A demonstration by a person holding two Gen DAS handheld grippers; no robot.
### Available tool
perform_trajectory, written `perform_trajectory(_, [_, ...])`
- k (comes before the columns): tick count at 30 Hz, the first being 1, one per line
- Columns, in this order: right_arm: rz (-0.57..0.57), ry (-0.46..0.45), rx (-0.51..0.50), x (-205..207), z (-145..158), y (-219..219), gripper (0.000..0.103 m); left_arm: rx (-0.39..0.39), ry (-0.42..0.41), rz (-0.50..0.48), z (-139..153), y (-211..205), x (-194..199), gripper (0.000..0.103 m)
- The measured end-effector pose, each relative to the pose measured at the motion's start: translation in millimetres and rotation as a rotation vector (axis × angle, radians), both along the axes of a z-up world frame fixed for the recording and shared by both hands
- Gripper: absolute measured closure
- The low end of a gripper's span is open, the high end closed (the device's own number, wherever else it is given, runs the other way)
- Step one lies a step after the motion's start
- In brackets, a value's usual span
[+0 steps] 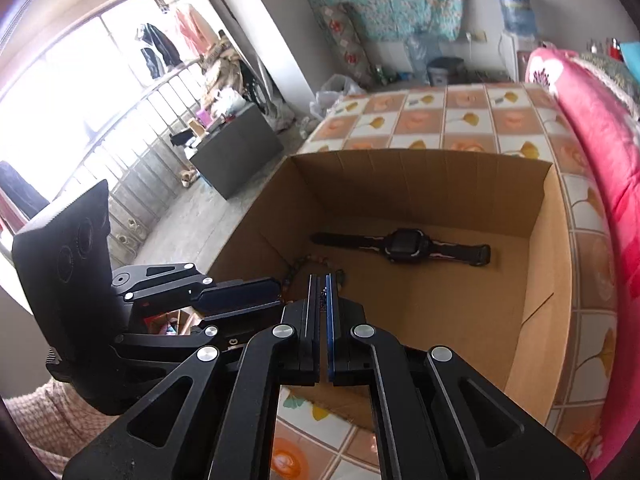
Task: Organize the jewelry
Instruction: 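Lower the gold charm into the box and open the left gripper, then move the right gripper to the pink bead bracelet and close on it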
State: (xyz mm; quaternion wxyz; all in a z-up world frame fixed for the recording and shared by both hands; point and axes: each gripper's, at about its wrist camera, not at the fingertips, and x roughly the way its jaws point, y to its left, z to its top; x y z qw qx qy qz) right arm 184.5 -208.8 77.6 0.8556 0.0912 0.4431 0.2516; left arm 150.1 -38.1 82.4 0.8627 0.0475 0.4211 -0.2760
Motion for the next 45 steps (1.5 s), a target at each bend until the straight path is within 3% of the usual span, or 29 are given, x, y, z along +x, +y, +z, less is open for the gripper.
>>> perform_trajectory(5, [-0.030, 0.103, -0.031, 34, -28, -1, 0.098, 0.030, 0.111, 0.041, -24, -10, 38, 0.084])
perform_trajectory(10, [-0.043, 0.117, -0.030, 40, -32, -6, 0.092, 0.029, 0.187, 0.094, -37, -10, 57, 0.082])
perform_trajectory(23, [-0.074, 0.025, -0.010, 29, -13, -24, 0.086, -0.019, 0.165, 0.138, -30, 3, 56, 0.080])
perform_trajectory(27, [-0.060, -0.028, 0.036, 9, 1, -30, 0.081, -0.069, 0.110, 0.117, -13, 9, 38, 0.077])
perform_trajectory(33, [-0.004, -0.115, 0.103, -43, 21, -44, 0.081, -0.174, -0.020, 0.002, 12, 20, -20, 0.071])
perform_trajectory(36, [0.075, -0.110, 0.126, -68, 20, -46, 0.070, -0.243, -0.078, -0.075, 18, 27, -56, 0.067])
perform_trajectory(41, [0.070, -0.108, 0.075, -98, 3, -51, 0.066, -0.289, -0.075, -0.129, -1, 28, -100, 0.064])
perform_trajectory(45, [-0.012, -0.067, 0.062, -112, -26, -62, 0.065, -0.238, -0.041, -0.094, -35, 17, -117, 0.064])
